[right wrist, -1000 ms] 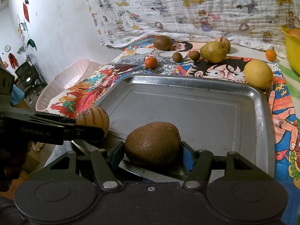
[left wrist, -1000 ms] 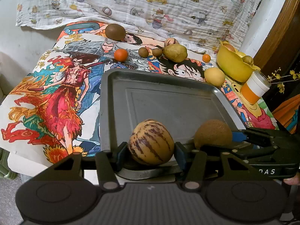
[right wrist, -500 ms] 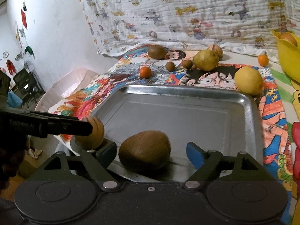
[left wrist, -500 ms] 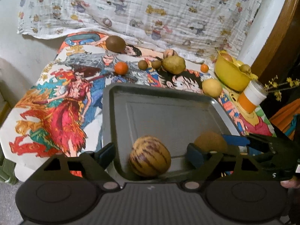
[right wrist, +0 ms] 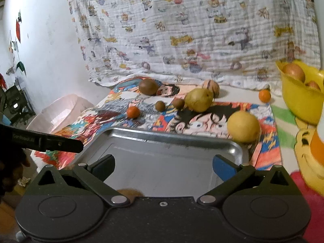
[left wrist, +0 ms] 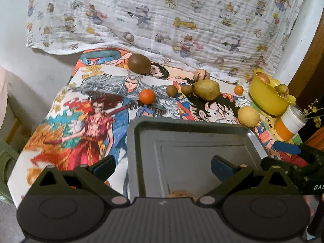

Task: Organize fruits
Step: 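Grasp a small orange with the left tool while the right tool grasps a green pear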

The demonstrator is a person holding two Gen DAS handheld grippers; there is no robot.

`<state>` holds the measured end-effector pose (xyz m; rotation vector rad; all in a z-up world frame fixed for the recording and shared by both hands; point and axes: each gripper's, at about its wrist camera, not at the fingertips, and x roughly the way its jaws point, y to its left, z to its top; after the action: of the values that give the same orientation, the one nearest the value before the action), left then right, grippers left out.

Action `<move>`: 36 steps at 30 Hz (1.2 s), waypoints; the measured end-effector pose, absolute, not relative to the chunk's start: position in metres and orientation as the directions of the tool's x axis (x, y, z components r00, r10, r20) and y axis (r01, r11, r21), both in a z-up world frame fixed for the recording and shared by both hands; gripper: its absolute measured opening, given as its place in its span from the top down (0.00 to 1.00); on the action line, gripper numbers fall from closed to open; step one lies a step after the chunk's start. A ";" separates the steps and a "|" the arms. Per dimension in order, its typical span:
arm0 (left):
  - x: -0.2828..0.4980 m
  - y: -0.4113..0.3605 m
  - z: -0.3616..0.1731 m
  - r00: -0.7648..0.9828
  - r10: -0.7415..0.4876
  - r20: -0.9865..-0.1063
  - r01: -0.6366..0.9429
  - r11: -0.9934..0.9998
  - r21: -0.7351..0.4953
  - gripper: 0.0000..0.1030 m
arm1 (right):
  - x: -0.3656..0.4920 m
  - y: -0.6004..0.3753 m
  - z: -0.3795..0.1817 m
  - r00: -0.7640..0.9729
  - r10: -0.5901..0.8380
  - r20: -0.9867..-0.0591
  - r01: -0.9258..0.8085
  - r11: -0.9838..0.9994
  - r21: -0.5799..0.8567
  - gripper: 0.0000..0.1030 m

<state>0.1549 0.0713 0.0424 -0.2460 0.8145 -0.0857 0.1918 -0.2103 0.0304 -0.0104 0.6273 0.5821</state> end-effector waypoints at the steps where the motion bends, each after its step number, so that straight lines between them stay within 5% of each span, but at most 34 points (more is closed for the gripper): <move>1: 0.159 0.072 0.043 0.684 -0.169 -0.709 -0.015 0.969 -0.246 0.01 | 0.197 -0.209 0.033 0.659 0.507 -0.556 -0.523 0.840 0.147 0.01; 15: 0.226 0.085 0.043 0.687 -0.148 -0.711 0.012 0.981 -0.192 0.01 | 0.281 -0.183 0.054 0.688 0.438 -0.578 -0.534 0.846 0.004 0.01; 36: 0.302 0.084 -0.002 0.662 -0.130 -0.738 -0.006 0.984 -0.179 0.02 | 0.393 -0.126 0.008 0.631 0.354 -0.690 -0.619 0.765 -0.174 0.03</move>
<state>0.3018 0.0837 -0.0020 -0.1713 0.8450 -0.0703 0.3932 -0.1257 0.0084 -0.4216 0.6847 0.5759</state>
